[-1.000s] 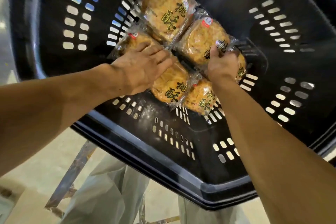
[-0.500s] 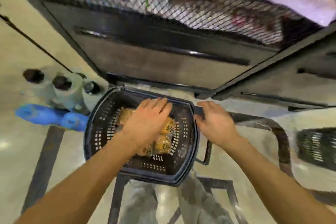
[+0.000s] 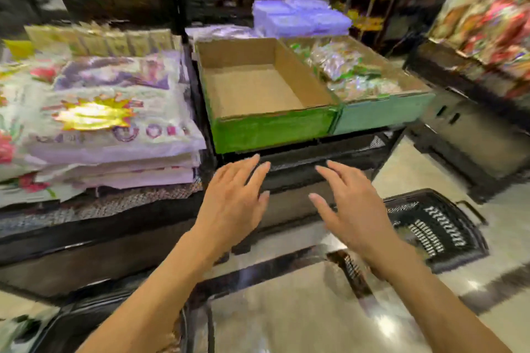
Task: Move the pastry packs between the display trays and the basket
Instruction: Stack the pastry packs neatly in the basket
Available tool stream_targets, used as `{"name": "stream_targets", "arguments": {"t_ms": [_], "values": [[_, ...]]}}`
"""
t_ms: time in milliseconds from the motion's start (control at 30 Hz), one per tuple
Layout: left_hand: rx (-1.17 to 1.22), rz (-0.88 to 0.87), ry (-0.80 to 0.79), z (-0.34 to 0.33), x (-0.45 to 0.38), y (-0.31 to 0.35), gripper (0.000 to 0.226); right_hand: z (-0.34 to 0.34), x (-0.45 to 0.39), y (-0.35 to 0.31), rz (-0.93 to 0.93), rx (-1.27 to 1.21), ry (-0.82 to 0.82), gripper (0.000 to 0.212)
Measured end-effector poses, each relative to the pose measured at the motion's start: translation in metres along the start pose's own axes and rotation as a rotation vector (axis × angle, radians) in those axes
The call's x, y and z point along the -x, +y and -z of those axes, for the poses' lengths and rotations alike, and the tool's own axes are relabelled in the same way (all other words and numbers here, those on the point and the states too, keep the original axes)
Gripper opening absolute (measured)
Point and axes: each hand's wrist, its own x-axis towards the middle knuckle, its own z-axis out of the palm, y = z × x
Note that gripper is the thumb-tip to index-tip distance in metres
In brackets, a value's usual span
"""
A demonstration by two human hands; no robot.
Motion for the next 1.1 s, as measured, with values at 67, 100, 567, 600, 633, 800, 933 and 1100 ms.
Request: {"name": "stream_targets", "arguments": {"t_ms": [67,100,567,600,633,800,933,1100], "values": [[0.017,0.047,-0.02,-0.004,-0.034,0.028,0.053,0.023,-0.005,0.049,-0.032,0.024,0.026,0.062],[0.009,0.056,-0.035,-0.007,-0.049,0.037,0.053,0.029,-0.01,0.07,-0.048,0.028,0.026,0.062],[0.172,0.136,-0.108,-0.154,-0.277,0.05,0.06,-0.009,-0.163,0.239,-0.208,-0.113,-0.04,0.05],[0.206,0.139,-0.13,-0.167,-0.294,0.047,0.063,-0.012,-0.178,0.247,-0.211,-0.118,-0.056,0.05],[0.232,0.137,-0.147,-0.179,-0.311,0.045,0.066,-0.015,-0.194,0.255,-0.21,-0.121,-0.073,0.049],[0.246,0.161,-0.284,-0.228,-0.384,0.033,0.074,-0.03,-0.259,0.295,-0.187,-0.125,-0.125,0.042],[0.244,0.256,-0.354,-0.254,-0.398,0.017,0.087,-0.047,-0.303,0.326,-0.109,-0.13,-0.21,0.039],[0.298,0.321,-0.381,-0.263,-0.397,0.016,0.086,-0.082,-0.369,0.355,0.14,-0.071,-0.451,0.053]]}}
